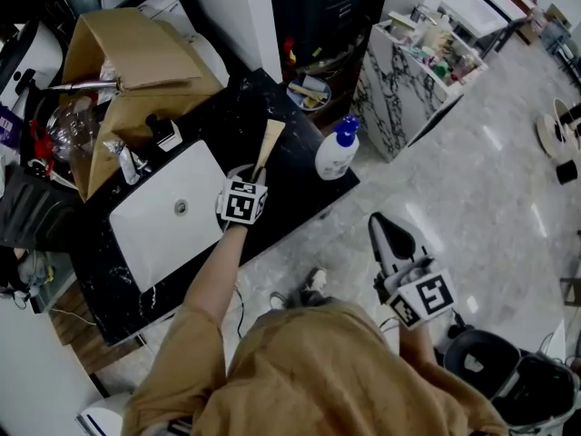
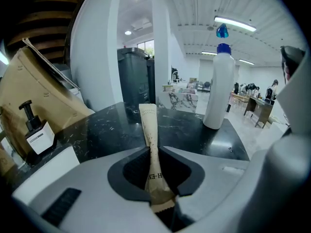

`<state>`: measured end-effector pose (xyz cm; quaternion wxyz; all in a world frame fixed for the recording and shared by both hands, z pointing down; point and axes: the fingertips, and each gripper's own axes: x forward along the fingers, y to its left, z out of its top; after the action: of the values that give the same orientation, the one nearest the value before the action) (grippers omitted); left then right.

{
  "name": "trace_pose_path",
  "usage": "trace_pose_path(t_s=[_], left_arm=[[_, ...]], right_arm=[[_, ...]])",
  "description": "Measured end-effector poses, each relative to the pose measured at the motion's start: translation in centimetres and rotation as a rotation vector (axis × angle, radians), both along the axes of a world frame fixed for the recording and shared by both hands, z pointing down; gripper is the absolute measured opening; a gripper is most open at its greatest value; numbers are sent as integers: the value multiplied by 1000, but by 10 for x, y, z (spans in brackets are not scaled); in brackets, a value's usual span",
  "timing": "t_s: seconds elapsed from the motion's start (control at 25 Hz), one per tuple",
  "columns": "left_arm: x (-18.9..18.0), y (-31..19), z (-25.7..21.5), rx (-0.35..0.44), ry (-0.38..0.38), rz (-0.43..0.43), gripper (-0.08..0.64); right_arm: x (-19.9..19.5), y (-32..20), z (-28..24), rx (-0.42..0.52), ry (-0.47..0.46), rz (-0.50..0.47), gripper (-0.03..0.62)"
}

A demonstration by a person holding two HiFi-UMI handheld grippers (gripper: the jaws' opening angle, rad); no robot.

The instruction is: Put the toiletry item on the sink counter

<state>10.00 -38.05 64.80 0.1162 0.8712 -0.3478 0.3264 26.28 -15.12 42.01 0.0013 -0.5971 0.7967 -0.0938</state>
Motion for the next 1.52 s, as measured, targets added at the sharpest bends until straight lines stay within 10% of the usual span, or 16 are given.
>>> trace_pose_path(t_s=[0.28,0.44,1.08,1.24,1.52], left_arm=[[4,3,1,-49,9,11,95],[2,4,-5,-2,45,19,311],[-59,38,-61,86,171,-50,327],[-78,53,-84,117,200,-44,301],[-112,80,-125,195,232,-48,5]], right_arm=[[-4,3,-6,9,1,-15,5],[-2,10,-5,7,0,-9,4],[-57,25,-13,39,-4,-91,5],[-72,26,-19,43,-1,-116,5],[-101,25,-32,64,5,-164,4]])
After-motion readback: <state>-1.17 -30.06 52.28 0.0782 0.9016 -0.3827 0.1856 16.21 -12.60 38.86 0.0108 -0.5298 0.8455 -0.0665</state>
